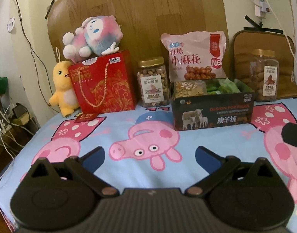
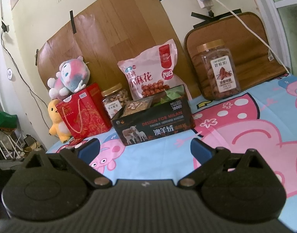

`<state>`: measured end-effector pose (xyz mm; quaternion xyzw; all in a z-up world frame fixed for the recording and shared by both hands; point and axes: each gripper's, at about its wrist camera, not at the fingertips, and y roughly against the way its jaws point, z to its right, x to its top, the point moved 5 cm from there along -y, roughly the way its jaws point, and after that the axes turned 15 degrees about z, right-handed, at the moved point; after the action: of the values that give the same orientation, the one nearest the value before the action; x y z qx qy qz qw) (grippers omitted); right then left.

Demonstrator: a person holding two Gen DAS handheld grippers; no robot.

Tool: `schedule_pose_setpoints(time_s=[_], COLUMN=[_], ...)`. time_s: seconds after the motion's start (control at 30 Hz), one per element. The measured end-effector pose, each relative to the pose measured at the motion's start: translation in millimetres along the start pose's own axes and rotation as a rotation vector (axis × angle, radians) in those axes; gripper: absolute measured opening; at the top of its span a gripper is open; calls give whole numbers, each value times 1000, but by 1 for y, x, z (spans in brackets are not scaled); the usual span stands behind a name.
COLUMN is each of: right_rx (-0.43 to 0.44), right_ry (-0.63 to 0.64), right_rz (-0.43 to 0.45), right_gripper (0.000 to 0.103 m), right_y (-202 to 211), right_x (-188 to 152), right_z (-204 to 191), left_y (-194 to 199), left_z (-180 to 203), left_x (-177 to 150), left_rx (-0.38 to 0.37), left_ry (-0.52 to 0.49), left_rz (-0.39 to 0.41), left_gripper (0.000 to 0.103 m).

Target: Organize snacks

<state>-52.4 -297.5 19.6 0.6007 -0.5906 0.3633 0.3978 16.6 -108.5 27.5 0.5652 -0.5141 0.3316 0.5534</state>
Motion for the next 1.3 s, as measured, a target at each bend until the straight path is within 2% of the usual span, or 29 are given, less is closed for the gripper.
schedule_pose_setpoints(time_s=[0.23,0.57,1.07,1.3], right_rx=[-3,-3,-16,-20], right_ry=[-1,17,7,5], right_rz=[2,-2,3,-1], right_gripper=[101,101,101,101], right_y=[0,0,-1,-1], right_x=[0,-4,-1,-3], right_z=[0,-2,-1,0], left_y=[-3,-10,-19,-17], left_z=[-4,4,4,4], left_x=[0,-10,-16,-17], left_rx=[34,-40,-46,-48], left_ry=[6,23,34,36], left_rz=[-10,-92,-145,-146], left_gripper=[103,103,103,103])
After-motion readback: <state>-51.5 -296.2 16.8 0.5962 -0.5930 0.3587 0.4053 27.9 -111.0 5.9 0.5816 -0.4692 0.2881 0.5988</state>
